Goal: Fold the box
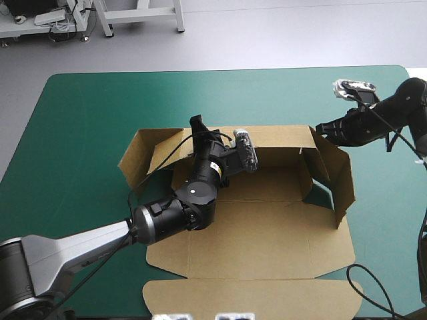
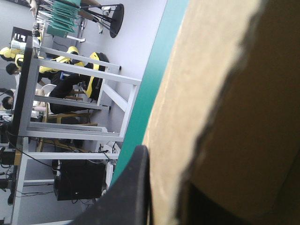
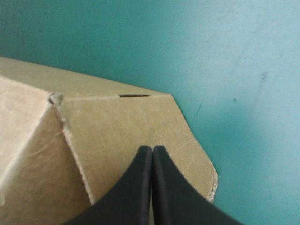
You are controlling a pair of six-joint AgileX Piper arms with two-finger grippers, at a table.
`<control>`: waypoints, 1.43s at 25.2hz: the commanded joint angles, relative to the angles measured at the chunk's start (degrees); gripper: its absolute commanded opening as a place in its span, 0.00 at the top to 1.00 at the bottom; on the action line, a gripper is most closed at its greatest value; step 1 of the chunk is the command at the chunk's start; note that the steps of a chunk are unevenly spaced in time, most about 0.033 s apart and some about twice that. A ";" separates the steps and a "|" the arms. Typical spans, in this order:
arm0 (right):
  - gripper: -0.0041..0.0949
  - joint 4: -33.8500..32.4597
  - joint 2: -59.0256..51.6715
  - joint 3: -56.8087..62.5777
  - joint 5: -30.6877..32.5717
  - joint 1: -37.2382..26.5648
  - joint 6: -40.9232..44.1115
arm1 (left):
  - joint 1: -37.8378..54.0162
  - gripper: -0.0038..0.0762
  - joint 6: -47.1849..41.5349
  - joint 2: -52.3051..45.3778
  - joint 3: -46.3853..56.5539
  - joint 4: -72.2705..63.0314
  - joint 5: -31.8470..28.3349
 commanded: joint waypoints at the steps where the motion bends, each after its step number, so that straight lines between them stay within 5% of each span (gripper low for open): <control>1: 0.98 3.29 -2.70 1.34 0.75 -0.08 -2.18 | -0.20 0.96 0.93 -0.98 -1.63 2.04 0.46; 12: 0.98 5.89 -7.31 9.25 -3.37 -0.08 -8.51 | -0.09 0.96 2.95 2.28 -1.63 1.17 2.21; 23: 0.98 15.02 -17.67 27.66 -22.77 -0.08 -23.40 | 0.02 0.96 2.95 2.64 -1.63 0.75 2.30; 27: 0.98 29.87 -21.62 36.23 -30.57 -0.08 -38.44 | 0.02 0.96 2.95 5.00 -1.63 0.34 2.66; 30: 0.96 27.83 -22.02 36.28 -30.25 -0.08 -40.99 | 0.02 0.96 2.95 5.95 -1.63 0.34 3.49; 36: 0.58 18.58 -22.15 36.28 -26.90 -0.08 -43.45 | 0.02 0.96 3.39 5.95 -1.63 1.65 2.92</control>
